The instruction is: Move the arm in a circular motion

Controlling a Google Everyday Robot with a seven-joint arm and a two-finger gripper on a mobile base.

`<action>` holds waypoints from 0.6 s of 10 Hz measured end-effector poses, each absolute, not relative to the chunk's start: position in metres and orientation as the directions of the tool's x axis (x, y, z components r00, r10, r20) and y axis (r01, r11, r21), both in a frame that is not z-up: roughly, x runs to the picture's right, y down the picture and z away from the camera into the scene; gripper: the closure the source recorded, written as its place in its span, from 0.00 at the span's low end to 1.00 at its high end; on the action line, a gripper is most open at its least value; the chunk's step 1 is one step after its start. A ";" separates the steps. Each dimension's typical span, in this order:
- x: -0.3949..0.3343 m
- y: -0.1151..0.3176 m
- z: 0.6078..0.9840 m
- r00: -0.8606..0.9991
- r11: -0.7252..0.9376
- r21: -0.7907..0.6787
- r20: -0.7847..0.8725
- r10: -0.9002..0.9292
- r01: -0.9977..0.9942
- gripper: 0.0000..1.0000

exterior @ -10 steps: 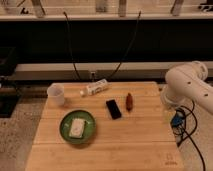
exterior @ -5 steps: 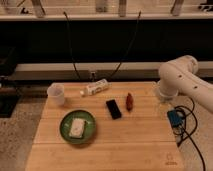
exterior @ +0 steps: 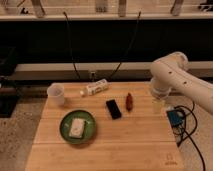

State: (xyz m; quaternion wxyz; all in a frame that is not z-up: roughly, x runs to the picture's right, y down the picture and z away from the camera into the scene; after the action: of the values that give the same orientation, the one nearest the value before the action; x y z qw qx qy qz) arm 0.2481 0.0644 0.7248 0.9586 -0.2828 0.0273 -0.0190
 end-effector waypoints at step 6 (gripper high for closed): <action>0.229 0.058 0.735 0.992 0.828 -0.553 -0.013 -0.124 0.096 0.20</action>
State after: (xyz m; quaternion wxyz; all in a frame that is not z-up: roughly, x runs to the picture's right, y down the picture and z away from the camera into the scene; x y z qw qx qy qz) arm 0.2295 0.0580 0.7351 0.9556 -0.2879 0.0238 -0.0575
